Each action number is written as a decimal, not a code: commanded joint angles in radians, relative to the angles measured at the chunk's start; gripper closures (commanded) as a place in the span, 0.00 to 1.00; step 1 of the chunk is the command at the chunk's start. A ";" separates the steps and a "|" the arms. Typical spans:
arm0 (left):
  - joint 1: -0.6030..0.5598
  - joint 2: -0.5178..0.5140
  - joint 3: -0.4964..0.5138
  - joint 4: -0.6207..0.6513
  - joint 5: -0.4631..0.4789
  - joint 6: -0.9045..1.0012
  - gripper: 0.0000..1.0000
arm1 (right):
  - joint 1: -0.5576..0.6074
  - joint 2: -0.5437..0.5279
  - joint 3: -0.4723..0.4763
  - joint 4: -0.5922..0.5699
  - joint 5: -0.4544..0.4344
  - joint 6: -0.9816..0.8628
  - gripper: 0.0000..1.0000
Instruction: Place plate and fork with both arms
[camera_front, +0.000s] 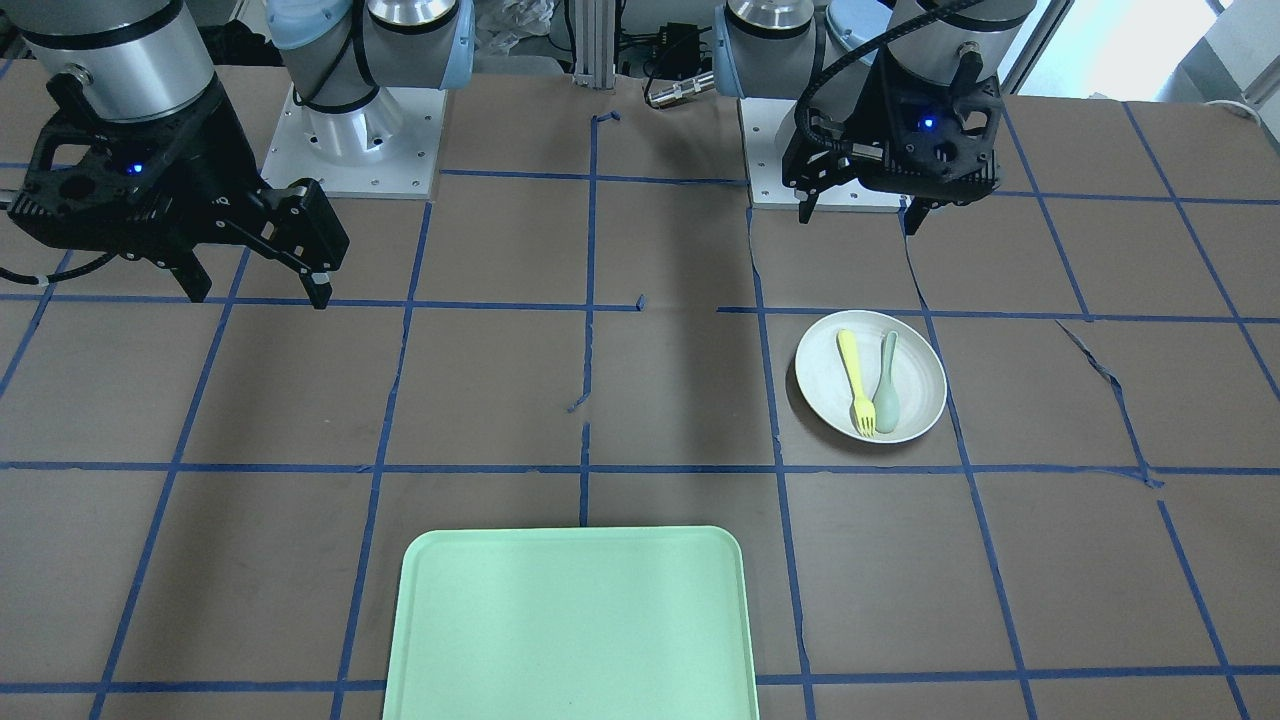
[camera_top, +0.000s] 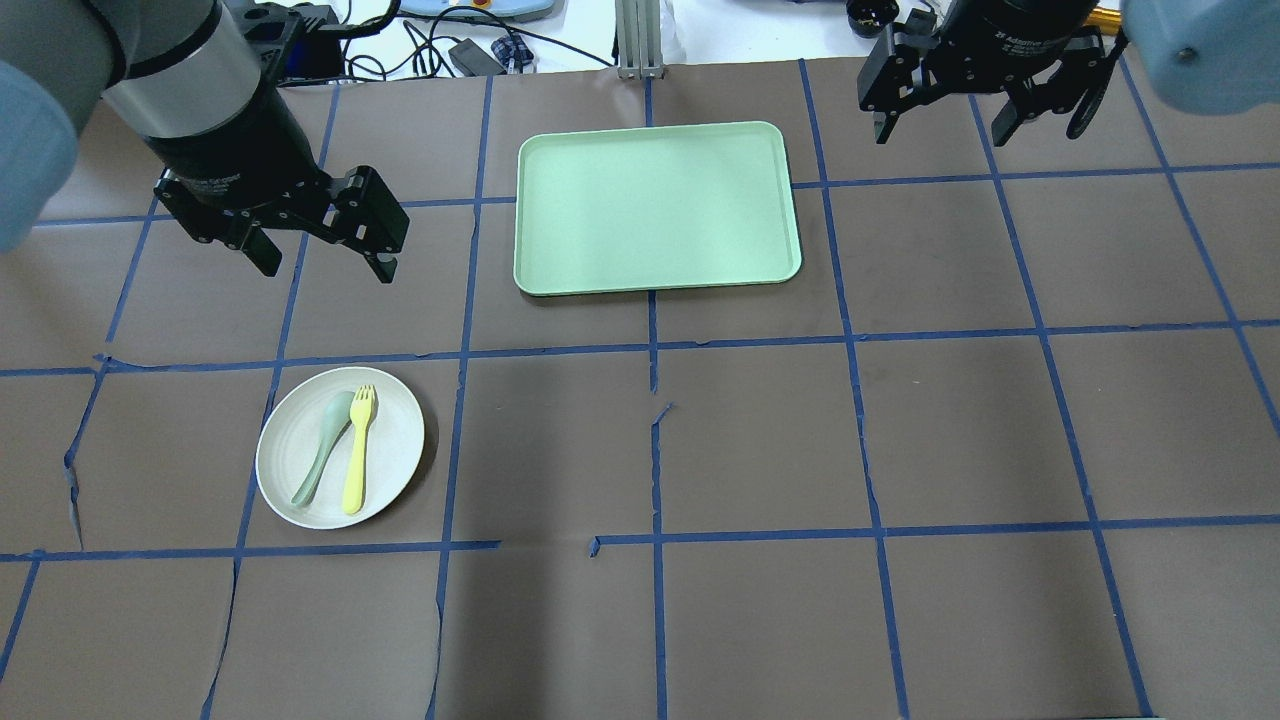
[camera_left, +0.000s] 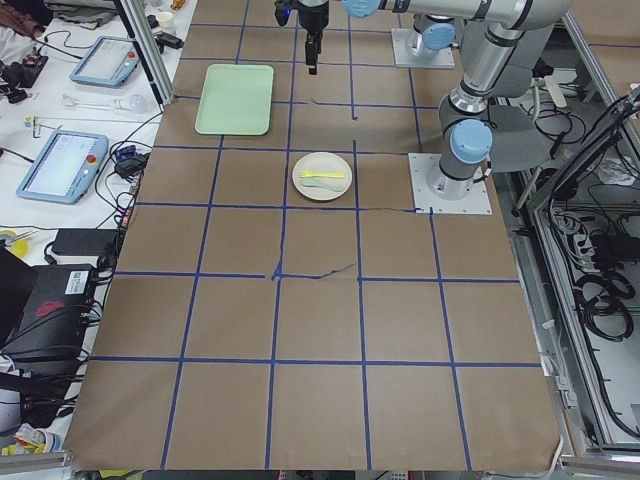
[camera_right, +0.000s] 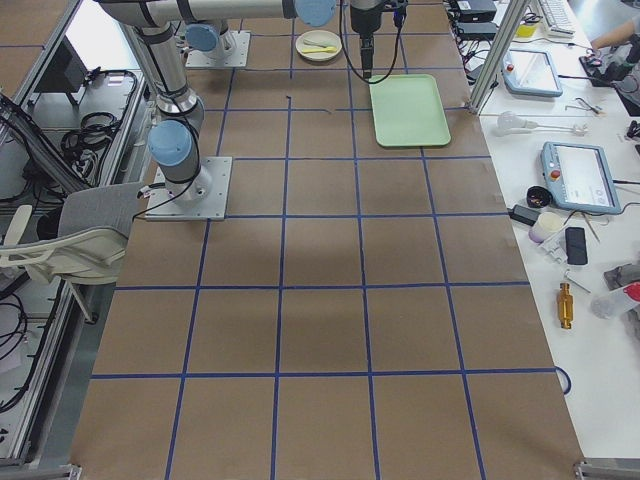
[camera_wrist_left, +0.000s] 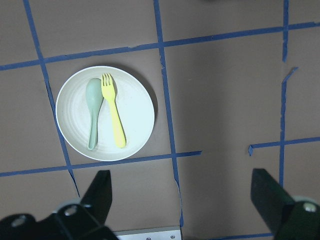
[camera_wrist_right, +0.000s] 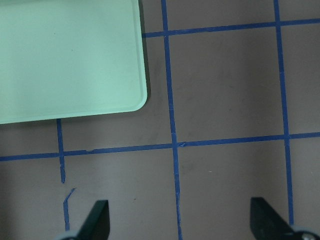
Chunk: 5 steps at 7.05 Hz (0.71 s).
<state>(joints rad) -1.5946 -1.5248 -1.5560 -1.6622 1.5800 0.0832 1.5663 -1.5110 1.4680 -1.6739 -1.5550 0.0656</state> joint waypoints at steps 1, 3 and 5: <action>0.001 0.005 0.002 0.004 0.001 0.001 0.00 | 0.000 0.002 -0.003 0.000 0.000 -0.001 0.00; -0.001 0.002 0.004 0.005 -0.015 -0.009 0.00 | 0.001 0.002 -0.003 0.000 -0.001 -0.001 0.00; 0.008 -0.015 0.011 0.005 -0.005 -0.019 0.00 | 0.001 0.000 -0.003 0.000 -0.002 0.000 0.00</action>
<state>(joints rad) -1.5915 -1.5294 -1.5510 -1.6570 1.5727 0.0697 1.5676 -1.5103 1.4650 -1.6736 -1.5566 0.0655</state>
